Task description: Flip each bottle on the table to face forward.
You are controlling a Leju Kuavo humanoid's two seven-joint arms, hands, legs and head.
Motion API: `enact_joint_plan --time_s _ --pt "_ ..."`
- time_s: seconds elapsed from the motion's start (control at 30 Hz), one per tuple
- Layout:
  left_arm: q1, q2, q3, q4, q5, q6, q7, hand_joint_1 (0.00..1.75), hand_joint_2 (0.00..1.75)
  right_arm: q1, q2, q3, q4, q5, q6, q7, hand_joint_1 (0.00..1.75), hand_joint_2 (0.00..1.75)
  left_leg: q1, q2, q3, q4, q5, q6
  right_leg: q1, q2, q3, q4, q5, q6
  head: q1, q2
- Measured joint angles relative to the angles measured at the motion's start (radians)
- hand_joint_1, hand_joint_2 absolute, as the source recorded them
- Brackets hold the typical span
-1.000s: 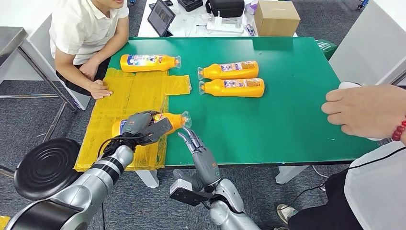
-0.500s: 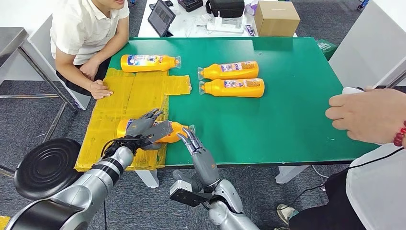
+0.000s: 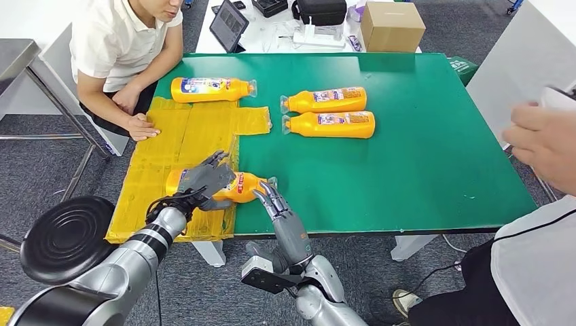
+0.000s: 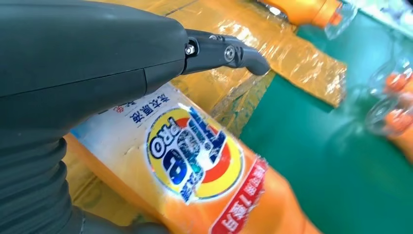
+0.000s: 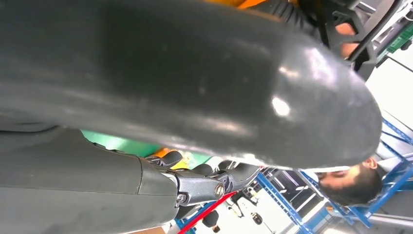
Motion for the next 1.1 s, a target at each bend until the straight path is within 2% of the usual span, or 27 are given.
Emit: enact_joint_plan --time_s 0.07,0.2,0.4,0.6,0.77,0.9,1.0,1.1 --pt "0.010 0.000 0.019 -0.015 0.041 -0.011 -0.028 0.00 1.75 0.000 0.000 0.000 0.000 0.000 -0.004 0.000 0.00 0.00 0.000 0.000 0.000 0.000 0.000 0.000 0.000 0.000 0.000 0.000 0.000 0.000 0.000 0.000" --pt "0.032 0.000 0.067 -0.057 0.150 -0.098 -0.082 0.00 1.75 0.001 0.000 0.000 0.000 -0.002 -0.018 -0.005 0.00 0.00 0.000 0.000 -0.001 0.000 0.000 0.000 0.000 0.000 -0.001 0.000 0.000 0.000 0.000 0.000" --pt "0.069 0.006 0.117 -0.143 0.264 -0.175 -0.100 0.00 1.75 0.008 -0.003 0.000 0.000 -0.008 -0.028 -0.010 0.00 0.00 0.000 0.000 -0.002 0.000 0.000 0.000 0.000 0.000 -0.002 0.000 0.000 0.000 0.000 0.000" --pt "0.124 0.015 0.134 -0.259 0.337 -0.190 -0.102 0.00 1.75 0.017 -0.005 0.000 -0.002 0.001 -0.033 -0.009 0.00 0.00 0.000 0.000 -0.002 0.000 0.000 0.000 0.000 0.000 -0.002 0.000 0.000 0.000 0.000 0.000" --pt "0.221 0.023 0.134 -0.417 0.414 -0.161 -0.084 0.00 1.75 0.053 -0.023 -0.008 -0.055 -0.029 -0.031 -0.013 0.00 0.00 0.000 0.000 -0.002 0.000 0.000 0.000 0.000 0.000 -0.003 0.000 0.000 0.000 0.000 0.000" --pt "0.335 0.030 0.134 -0.567 0.464 -0.131 -0.074 0.00 1.75 0.117 -0.048 -0.051 -0.158 -0.146 0.019 -0.056 0.00 0.00 0.000 0.000 -0.003 0.000 -0.001 -0.001 0.000 0.000 -0.003 0.000 -0.001 0.000 0.000 0.000" --pt "0.422 0.034 0.132 -0.670 0.496 -0.106 -0.074 0.00 1.75 0.180 -0.061 -0.116 -0.267 -0.330 0.138 -0.103 0.00 0.00 0.000 0.000 -0.003 0.000 -0.002 -0.001 0.000 0.000 -0.004 -0.001 -0.001 -0.001 0.000 0.000" --pt "0.489 0.036 0.131 -0.748 0.519 -0.082 -0.074 0.00 1.75 0.234 -0.063 -0.196 -0.367 -0.493 0.248 -0.113 0.00 0.00 0.000 0.000 -0.003 0.000 -0.002 -0.001 0.000 0.000 -0.004 -0.001 -0.001 -0.001 0.000 0.000"
